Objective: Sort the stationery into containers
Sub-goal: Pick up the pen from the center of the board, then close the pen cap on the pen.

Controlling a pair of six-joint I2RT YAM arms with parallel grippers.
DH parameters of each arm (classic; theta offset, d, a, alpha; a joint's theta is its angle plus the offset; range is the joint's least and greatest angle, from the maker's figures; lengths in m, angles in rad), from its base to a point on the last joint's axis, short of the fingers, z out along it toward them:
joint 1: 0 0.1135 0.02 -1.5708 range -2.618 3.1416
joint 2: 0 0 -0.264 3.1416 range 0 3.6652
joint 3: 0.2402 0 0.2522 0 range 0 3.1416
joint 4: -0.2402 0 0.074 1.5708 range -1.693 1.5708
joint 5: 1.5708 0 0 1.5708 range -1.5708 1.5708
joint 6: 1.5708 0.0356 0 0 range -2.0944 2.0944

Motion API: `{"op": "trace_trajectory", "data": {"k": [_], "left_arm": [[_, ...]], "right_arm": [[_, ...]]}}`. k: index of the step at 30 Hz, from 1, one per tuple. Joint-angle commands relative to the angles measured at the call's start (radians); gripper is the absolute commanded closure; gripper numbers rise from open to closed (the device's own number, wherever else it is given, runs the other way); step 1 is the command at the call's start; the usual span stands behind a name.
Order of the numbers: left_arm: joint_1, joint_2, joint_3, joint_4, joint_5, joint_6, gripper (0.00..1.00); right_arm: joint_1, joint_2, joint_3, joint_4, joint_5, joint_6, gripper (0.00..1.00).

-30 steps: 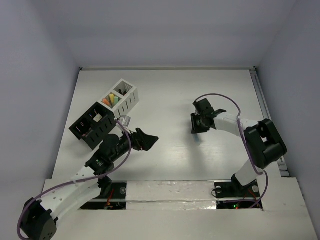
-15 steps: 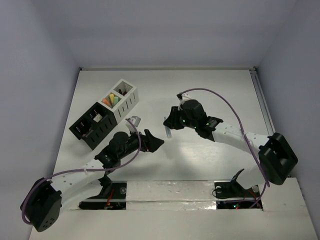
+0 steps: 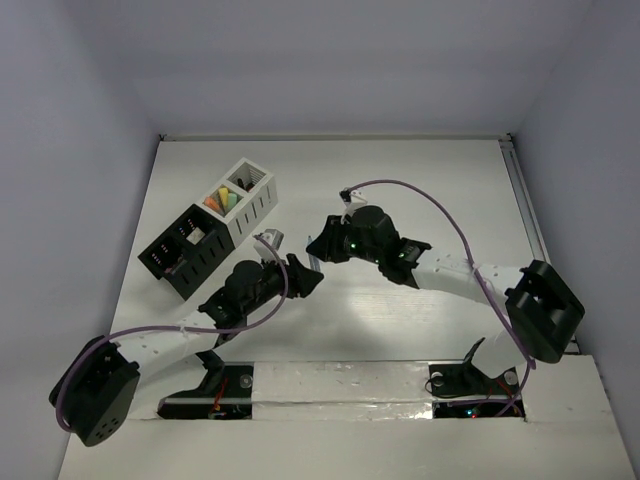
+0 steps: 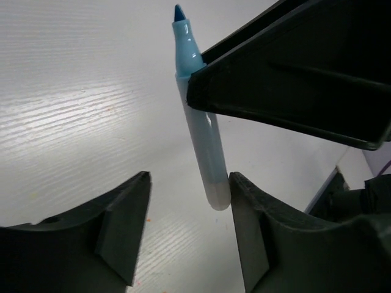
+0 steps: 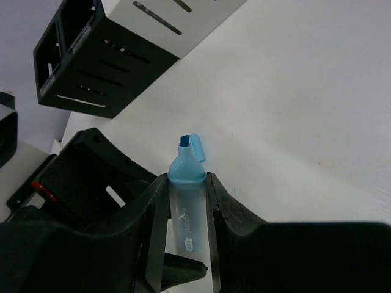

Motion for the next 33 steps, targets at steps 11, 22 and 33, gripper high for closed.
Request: {"op": "trace_trajectory", "data": {"k": [11,22,33], "left_arm": [[-0.005,-0.035,0.003,0.087,-0.057,0.032,0.97],[-0.005,-0.29,-0.039,-0.055,-0.111,0.052,1.0],[-0.005,-0.614,0.082,-0.483,-0.247,0.034,1.0]], "right_arm": [[0.038,0.013,0.002,0.108,-0.022,0.037,0.89],[0.038,-0.017,0.017,0.04,-0.015,-0.001,0.49],[0.038,-0.133,0.025,-0.055,-0.01,-0.184,0.59]]}}
